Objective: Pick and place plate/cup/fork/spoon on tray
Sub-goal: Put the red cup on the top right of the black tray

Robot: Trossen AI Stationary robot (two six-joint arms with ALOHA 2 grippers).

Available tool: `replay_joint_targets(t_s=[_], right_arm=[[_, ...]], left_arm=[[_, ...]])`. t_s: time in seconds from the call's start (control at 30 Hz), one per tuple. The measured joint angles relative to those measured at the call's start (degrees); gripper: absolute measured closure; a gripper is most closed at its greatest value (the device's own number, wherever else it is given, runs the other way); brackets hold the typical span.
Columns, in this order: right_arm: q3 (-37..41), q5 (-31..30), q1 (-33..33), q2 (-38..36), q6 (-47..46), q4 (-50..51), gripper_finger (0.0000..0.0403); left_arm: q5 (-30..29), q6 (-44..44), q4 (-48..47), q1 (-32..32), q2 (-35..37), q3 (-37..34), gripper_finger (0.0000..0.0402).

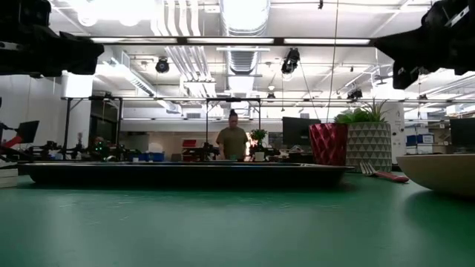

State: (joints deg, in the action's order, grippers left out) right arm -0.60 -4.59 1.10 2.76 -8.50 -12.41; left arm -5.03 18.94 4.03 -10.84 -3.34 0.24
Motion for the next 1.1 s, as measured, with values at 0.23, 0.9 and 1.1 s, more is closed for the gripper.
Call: replay_joint_targets(t_s=[0.23,0.9,1.1], right_arm=[[0.0,-0.1,0.0,0.0,2.3,-7.2,0.0394],[-10.7,-12.3,0.0,15.5,3.6,-10.6,0.0394],[-13.1,-13.5,0.0,22.7,4.3,-10.6,0.0394]], left_arm=[[-1.3,-0.6,4.7,0.0,0.0,0.0,0.0402],[-1.2,-12.5,21.4,-0.1,-0.2,0.0,0.0402],[-1.2,-12.5,25.3,-0.1,-0.3,0.0,0.0402]])
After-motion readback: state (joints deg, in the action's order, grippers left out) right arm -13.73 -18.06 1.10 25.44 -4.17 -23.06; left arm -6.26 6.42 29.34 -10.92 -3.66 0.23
